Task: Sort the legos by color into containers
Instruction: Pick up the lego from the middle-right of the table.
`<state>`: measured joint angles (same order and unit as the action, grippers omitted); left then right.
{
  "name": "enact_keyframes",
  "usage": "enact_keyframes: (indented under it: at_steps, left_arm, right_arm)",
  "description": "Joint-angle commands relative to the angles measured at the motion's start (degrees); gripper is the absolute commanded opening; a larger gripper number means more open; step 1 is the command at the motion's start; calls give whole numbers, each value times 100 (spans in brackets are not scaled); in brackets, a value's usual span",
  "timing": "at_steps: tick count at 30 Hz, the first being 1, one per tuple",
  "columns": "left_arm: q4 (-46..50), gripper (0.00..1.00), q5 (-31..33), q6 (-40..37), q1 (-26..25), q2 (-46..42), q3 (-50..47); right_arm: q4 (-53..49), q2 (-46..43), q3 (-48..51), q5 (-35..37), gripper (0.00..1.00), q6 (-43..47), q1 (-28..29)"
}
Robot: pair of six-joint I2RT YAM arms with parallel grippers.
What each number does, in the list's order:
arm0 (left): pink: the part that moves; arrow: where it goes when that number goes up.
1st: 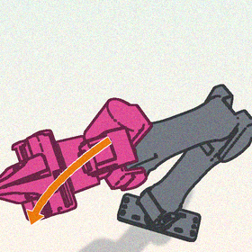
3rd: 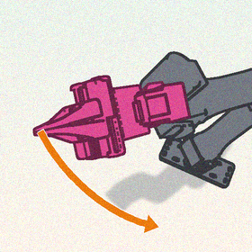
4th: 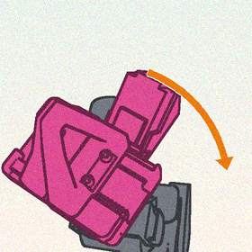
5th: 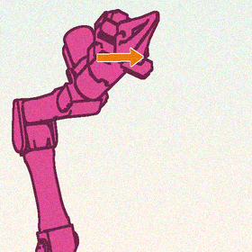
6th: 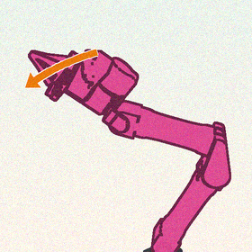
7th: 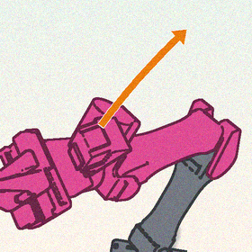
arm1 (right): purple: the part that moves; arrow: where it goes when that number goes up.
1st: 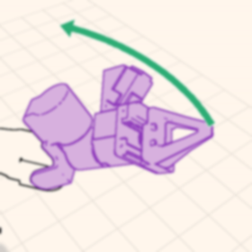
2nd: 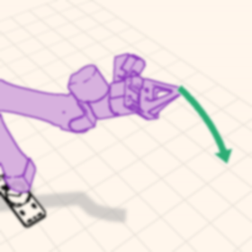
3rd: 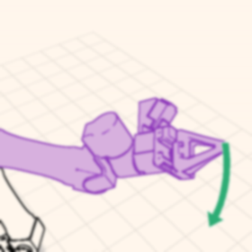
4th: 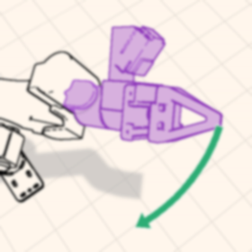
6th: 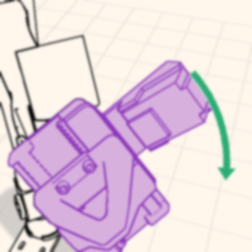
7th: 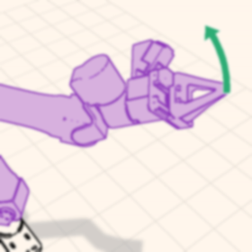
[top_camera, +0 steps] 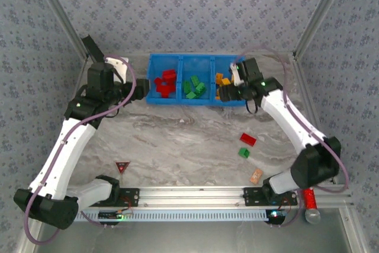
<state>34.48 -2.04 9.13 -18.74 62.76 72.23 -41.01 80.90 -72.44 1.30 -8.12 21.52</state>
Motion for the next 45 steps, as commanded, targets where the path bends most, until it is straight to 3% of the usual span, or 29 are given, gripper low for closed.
enact_keyframes:
  at_steps: [1, 6, 13, 33, 45]
  left_arm:
    - [-104, 92, -162, 41, 55, -74, 57]
    - [-108, 92, -200, 41, 55, -58, 39]
    - [-91, 92, -201, 11, 55, -51, -4]
    - [-100, 92, -200, -25, 55, 24, -34]
    - [-97, 93, -147, -51, 55, -19, -68]
  right_arm:
    - [-720, -378, 972, 26, 84, -1068, -26]
    - [-778, -814, 1911, 0, 86, -1612, -58]
    - [-356, -585, 2554, 116, 88, -1440, -480]
    - [-131, 518, 2525, 121, 88, -1200, -794]
    - [93, 951, 2284, -55, 71, -1130, -772]
